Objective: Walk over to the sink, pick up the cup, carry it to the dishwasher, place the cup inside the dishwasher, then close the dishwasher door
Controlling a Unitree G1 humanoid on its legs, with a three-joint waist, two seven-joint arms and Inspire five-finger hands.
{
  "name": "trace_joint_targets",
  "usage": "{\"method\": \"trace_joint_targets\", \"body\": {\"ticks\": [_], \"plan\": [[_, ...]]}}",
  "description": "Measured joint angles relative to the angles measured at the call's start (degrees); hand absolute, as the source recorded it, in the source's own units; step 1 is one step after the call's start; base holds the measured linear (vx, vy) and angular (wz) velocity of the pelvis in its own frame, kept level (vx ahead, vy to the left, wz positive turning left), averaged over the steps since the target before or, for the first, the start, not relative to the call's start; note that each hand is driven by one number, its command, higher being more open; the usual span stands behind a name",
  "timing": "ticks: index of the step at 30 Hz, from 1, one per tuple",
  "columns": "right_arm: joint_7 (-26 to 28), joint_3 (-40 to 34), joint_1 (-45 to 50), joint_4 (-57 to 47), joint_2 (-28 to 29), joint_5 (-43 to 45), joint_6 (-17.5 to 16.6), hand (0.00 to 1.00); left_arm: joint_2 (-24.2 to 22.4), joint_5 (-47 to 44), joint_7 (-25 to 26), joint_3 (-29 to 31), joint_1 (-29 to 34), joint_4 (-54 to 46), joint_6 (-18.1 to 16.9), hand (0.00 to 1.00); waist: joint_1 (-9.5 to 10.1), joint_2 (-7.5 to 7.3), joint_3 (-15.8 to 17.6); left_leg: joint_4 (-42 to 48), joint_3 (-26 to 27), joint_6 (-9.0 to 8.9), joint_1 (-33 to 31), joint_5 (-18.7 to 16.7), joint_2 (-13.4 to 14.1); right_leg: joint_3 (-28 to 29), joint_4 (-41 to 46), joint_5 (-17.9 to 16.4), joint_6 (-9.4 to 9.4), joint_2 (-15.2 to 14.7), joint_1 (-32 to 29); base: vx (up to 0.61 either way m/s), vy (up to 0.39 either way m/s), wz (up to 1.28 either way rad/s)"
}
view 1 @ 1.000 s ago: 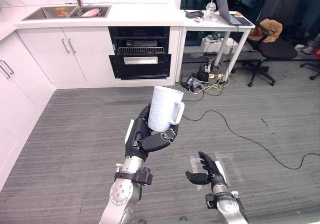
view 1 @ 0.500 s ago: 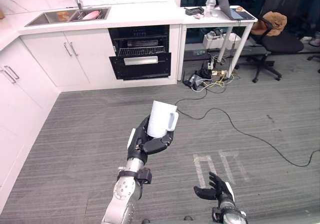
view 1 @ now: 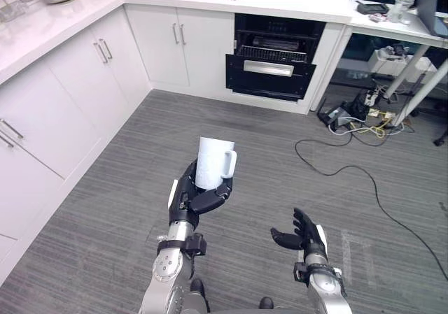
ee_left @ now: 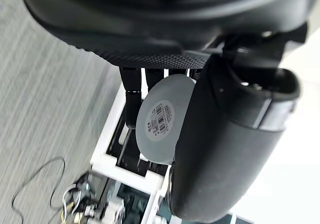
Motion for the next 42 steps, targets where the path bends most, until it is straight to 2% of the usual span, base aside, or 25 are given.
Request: {"method": "trace_joint_targets", "body": {"ticks": [4, 6, 7, 8, 10, 14, 15, 17, 18, 19, 20, 21, 22, 25, 27, 30, 31, 32, 33, 34, 36, 38, 40, 41, 42], "plan": [[0.2, 0.1, -0.8, -0.5, 0.8, -0.1, -0.2, 0.9, -0.1, -0.1, -0.3, -0.4, 1.4, -4.3, -0.1, 0.3, 0.01, -1.46, 0.9, 8.0, 0.0, 1.96, -0.5, -7.5, -3.5, 0.2, 14.8, -8.4, 3.56, -6.5, -2.8, 0.19, 0.185, 0.14], [0.3, 0.2, -1.5, -0.4, 0.5, -0.2, -0.1, 0.9, -0.5, -0.1, -0.4, -0.3, 1.3, -4.5, -0.2, 0.3, -0.19, -1.49, 0.8, 10.3, -0.2, 2.67, -0.2, -9.5, -5.0, 2.3, 27.7, -9.2, 3.8, -9.6, -7.8, 0.3, 0.203, 0.22], [0.3, 0.2, -2.0, -0.4, 1.3, -0.2, 0.0, 0.9, -0.3, 0.0, -0.4, -0.4, 1.2, -5.5, -0.2, 0.3, -0.61, -2.32, 1.4, 10.2, -1.2, 3.69, 2.2, -10.7, -7.0, 6.8, 38.1, -6.7, 2.63, -10.8, -11.5, 0.29, 0.217, 0.45], [0.3, 0.2, -1.9, -0.4, 2.0, -0.2, 0.0, 0.9, 0.1, 0.0, -0.3, -0.7, 1.2, -5.9, -0.2, 0.3, -1.1, -2.57, 1.8, 9.8, -2.7, 4.38, 3.7, -11.3, -7.3, 9.7, 43.9, -4.1, 1.16, -10.5, -13.6, 0.31, 0.176, 0.61], [0.4, 1.4, -1.7, -1.0, 2.2, -0.3, 0.0, 0.9, 0.5, 0.0, -0.1, -0.7, 1.2, -5.8, -0.4, 0.3, -1.97, -2.42, 1.9, 8.9, -5.1, 5.38, 6.0, -12.6, -6.9, 12.7, 47.1, -9.1, 1.14, -6.5, -15.8, 0.32, 0.036, 0.61], [0.7, 3.6, -1.7, -5.3, 2.7, -0.4, -0.1, 0.9, 1.6, 0.0, 0.2, -2.4, 0.6, -5.5, -0.7, 0.3, -1.61, -2.24, 2.0, 2.9, -7.3, 4.52, 12.0, -13.3, -7.0, 10.4, 35.2, -11.9, -0.62, 0.3, -21.3, 0.39, -0.006, 0.37], [0.8, 4.0, -1.7, -6.7, 2.7, -0.4, -0.1, 0.9, 1.7, 0.0, 0.2, -3.1, 0.2, -5.3, -0.9, 0.3, -1.78, -2.44, 1.8, 1.6, -8.2, 3.59, 13.6, -13.8, -7.2, 9.4, 27.6, -10.2, -1.07, 1.7, -22.1, 0.37, -0.044, 0.55], [0.7, 4.1, -1.4, -8.5, 2.5, -0.6, -0.1, 0.9, 1.6, 0.0, 0.1, -4.4, -0.9, -3.8, -1.5, 0.3, -3.03, -2.9, 1.2, 2.3, -10.3, 1.26, 15.1, -15.6, -7.9, 9.6, 19.8, 0.8, -3.88, 2.7, -21.7, 0.61, -0.098, 0.73], [0.8, 4.3, -1.1, -8.9, 0.9, -0.7, 0.0, 0.9, 0.4, 0.0, -0.1, -5.5, -1.3, -0.8, -1.5, 0.3, -3.03, 0.46, -0.1, 4.3, -10.4, -0.46, 15.5, -16.8, -4.9, 7.3, 19.7, 0.8, -5.48, 4.8, -19.7, 0.69, -0.115, 0.46], [0.8, 4.6, -1.1, -9.4, 0.7, -0.7, 0.0, 0.9, 0.1, 0.0, -0.1, -5.5, -1.4, -0.4, -1.5, 0.3, -3.0, 1.1, 0.0, 6.5, -10.0, -0.9, 15.2, -17.0, -3.9, 6.8, 18.7, 0.4, -6.01, 5.6, -18.3, 0.56, -0.09, 0.19], [0.9, 4.9, -0.9, -10.0, 0.6, -0.7, 0.0, 0.9, -0.2, 0.0, -0.1, -5.3, -1.4, -0.2, -1.5, 0.3, -2.99, 1.42, 0.2, 9.8, -9.6, -1.21, 14.5, -17.0, -2.9, 6.5, 17.7, 0.1, -6.46, 6.5, -16.9, 0.43, -0.091, -0.01], [0.9, 5.4, 0.7, -12.3, 0.8, -0.7, 0.2, 0.9, -0.9, -0.1, -0.1, -5.3, -1.4, -0.1, -1.2, 0.3, -2.91, 1.74, 0.4, 21.0, -9.2, -2.75, 11.3, -15.8, -1.2, 6.1, 15.6, -0.3, -7.14, 8.1, -13.2, 0.52, -0.106, -0.01], [0.7, 6.5, 3.4, -15.9, 0.9, -0.7, 0.3, 0.9, -1.3, -0.2, -0.2, -5.2, -1.1, -0.2, -1.0, 0.3, -2.69, 1.7, 0.7, 35.4, -9.2, -3.77, 6.4, -10.6, 0.9, 6.3, 13.2, -0.9, -8.03, 9.1, -8.4, 0.51, -0.089, -0.08], [0.2, 7.5, 5.1, -22.2, 1.0, -0.7, 0.1, 0.9, -1.6, -1.8, -0.7, -5.1, 0.4, -2.7, -1.1, 0.3, -1.16, 1.75, 0.8, 50.8, -5.2, -2.28, -1.4, -11.6, 4.9, 9.6, 8.4, -2.1, -9.02, 10.0, -0.2, 0.44, 0.018, -0.46], [-0.1, 7.4, 4.4, -24.2, 1.3, -0.6, -1.0, 0.9, -2.1, -2.2, -1.4, -5.0, 0.6, -4.4, -1.5, 0.3, -0.22, 1.72, 0.8, 48.6, -3.6, -0.31, -6.4, -13.5, 6.1, 11.5, 6.1, -3.5, -7.27, 9.1, 2.6, 0.34, 0.107, -0.53], [-0.5, 7.2, 3.3, -22.8, 1.2, -0.6, -1.2, 0.9, -3.0, -2.2, -1.6, -4.8, 0.8, -4.2, -1.6, 0.3, 0.69, 1.31, 1.2, 33.3, -4.3, -0.66, -10.8, -14.5, 3.9, 13.7, 5.4, -6.1, -4.81, 6.1, 6.0, 0.31, 0.235, -0.28], [-0.5, 6.8, 2.2, -20.5, 1.0, -0.6, -1.3, 0.9, -3.1, -2.2, -1.6, -4.8, 0.8, -4.1, -1.6, 0.3, 0.71, 1.25, 1.3, 24.0, -5.5, -1.31, -11.1, -12.5, 1.9, 14.3, 5.4, -7.6, -3.32, 4.3, 6.9, 0.32, 0.305, -0.23], [-0.6, 6.5, 1.2, -17.7, 0.5, -0.6, -1.3, 0.9, -3.1, -2.1, -1.7, -4.6, 0.8, -4.1, -1.6, 0.3, 1.13, 1.85, 1.0, 15.7, -6.7, -1.83, -10.8, -6.7, 0.6, 15.0, 5.6, -9.4, -1.61, 3.4, 7.3, 0.4, 0.395, -0.32], [-0.6, 6.5, 0.7, -16.0, 0.4, -0.6, -1.2, 0.9, -3.2, -2.1, -1.7, -4.3, 0.8, -4.1, -1.6, 0.3, 1.51, 1.88, 0.9, 14.7, -6.1, -1.31, -9.8, -2.7, 0.4, 15.8, 5.8, -10.2, -0.94, 3.2, 7.8, 0.44, 0.425, -0.28], [-0.7, 6.5, -0.1, -12.8, 1.0, -0.6, -0.3, 0.9, -2.7, -2.0, -1.4, -3.2, 0.6, -4.1, -1.6, 0.3, 1.47, -0.24, 0.6, 15.0, -4.6, 1.02, -9.3, -2.9, -2.5, 16.8, 5.5, -11.3, -0.6, 0.0, 8.5, 0.39, 0.346, -0.14], [-0.5, 6.6, -0.1, -12.7, 1.1, -0.6, -0.1, 0.9, -2.7, -2.1, -1.2, -2.2, -0.2, -4.2, -1.6, 0.3, 1.51, -1.12, 0.8, 17.8, -3.8, 2.92, -10.8, -5.2, -3.8, 17.0, 5.8, -11.1, -0.07, -1.6, 8.2, 0.42, 0.313, -0.04], [-0.2, 6.7, 0.0, -12.5, 1.4, -0.7, -0.1, 0.9, -1.9, -2.1, -0.9, -2.0, 0.1, -4.1, -1.5, 0.3, 1.76, -1.13, 0.8, 19.4, -2.9, 3.89, -10.0, -8.8, -4.6, 17.4, 12.9, -11.2, 1.6, -2.7, 5.6, 0.4, 0.296, -0.16], [0.3, 6.3, -0.4, -10.9, 2.4, -1.3, -0.1, 0.9, 0.3, -2.0, -0.7, -2.5, 0.0, -4.1, -1.4, 0.3, 0.63, -2.25, 1.6, 15.9, -2.4, 5.1, -3.4, -10.3, -7.0, 18.1, 36.5, -10.5, 10.41, -4.5, -2.8, 0.4, 0.231, 0.09], [0.4, 6.3, -0.3, -10.7, 2.5, -1.3, -0.1, 0.9, 0.7, -2.0, -0.7, -2.7, 0.0, -4.1, -1.3, 0.3, 0.05, -2.37, 1.7, 14.7, -2.7, 5.48, -1.4, -10.6, -7.4, 18.3, 41.7, -10.8, 9.86, -4.4, -4.7, 0.4, 0.156, 0.24], [0.7, 6.3, 0.0, -10.7, 2.7, -1.3, -0.1, 0.9, 0.9, -2.0, -0.7, -3.1, 0.1, -4.1, -1.3, 0.3, -0.2, -2.31, 1.7, 12.0, -2.7, 5.83, 2.5, -10.9, -7.8, 17.7, 48.5, -11.9, 7.67, -3.8, -8.5, 0.39, 0.111, 0.14]]}}
